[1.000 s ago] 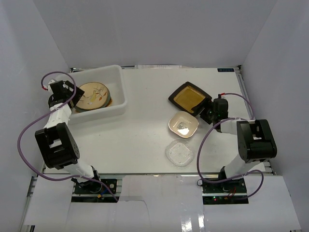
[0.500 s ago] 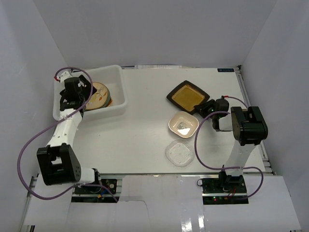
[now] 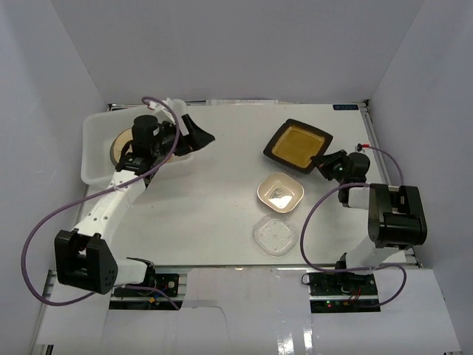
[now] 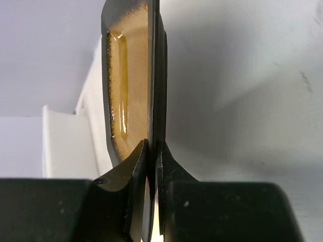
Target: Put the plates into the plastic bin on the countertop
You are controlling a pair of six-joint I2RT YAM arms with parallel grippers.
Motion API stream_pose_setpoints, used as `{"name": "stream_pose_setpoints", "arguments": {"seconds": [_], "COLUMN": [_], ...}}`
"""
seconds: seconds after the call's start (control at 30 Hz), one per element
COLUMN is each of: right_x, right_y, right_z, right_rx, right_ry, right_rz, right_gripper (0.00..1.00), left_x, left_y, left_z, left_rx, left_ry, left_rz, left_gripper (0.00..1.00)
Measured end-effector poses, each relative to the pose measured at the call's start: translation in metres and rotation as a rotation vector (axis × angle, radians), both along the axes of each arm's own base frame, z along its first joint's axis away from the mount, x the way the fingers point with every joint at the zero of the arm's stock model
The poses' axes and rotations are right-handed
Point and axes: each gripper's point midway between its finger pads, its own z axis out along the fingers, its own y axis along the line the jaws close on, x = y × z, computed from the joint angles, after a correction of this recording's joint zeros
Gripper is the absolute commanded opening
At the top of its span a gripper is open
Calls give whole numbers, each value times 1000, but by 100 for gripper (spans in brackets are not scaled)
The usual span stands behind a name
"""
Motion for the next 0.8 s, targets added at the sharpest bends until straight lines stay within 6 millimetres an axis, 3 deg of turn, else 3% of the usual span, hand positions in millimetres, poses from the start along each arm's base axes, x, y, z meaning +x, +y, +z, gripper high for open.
{"name": "stream_pose_setpoints", "arguments": {"seconds": [0.13,0.27,0.43,0.6,0.63,0.73,0.77,0.8], "right_x": [-4,-24,-62,-92,-97,-105,-106,-107], "right_y": [5,26,59,90,94,102,104,106], "right_z": [53,87,81,79,80,86,88,89], "right_rx": [-3,24,70,144,157,179,180,181], "right_ry": [-142,-253,-232,-212,-213,-229,-238,-240], "right_rz": [56,180,349,499,522,571,581,587], "right_gripper": [8,8,8,8,8,8,8,8], "left_x": [-21,-29,-19,-12,-11,-13,-16,-17], "left_y": [-51,-82,-110,-123,-124,-125,-125,-127], "left_z": [-21,-38,-56,-86,-92,-106,-108,-106], "left_rx": [-6,-10,-29,-40,-40,-45,-51,-58], "left_ry": [64,113,151,202,211,246,254,241], "left_rz": [-176,-270,-343,-381,-382,-382,-389,-403], "left_gripper": [98,98,98,93,90,62,38,23]}}
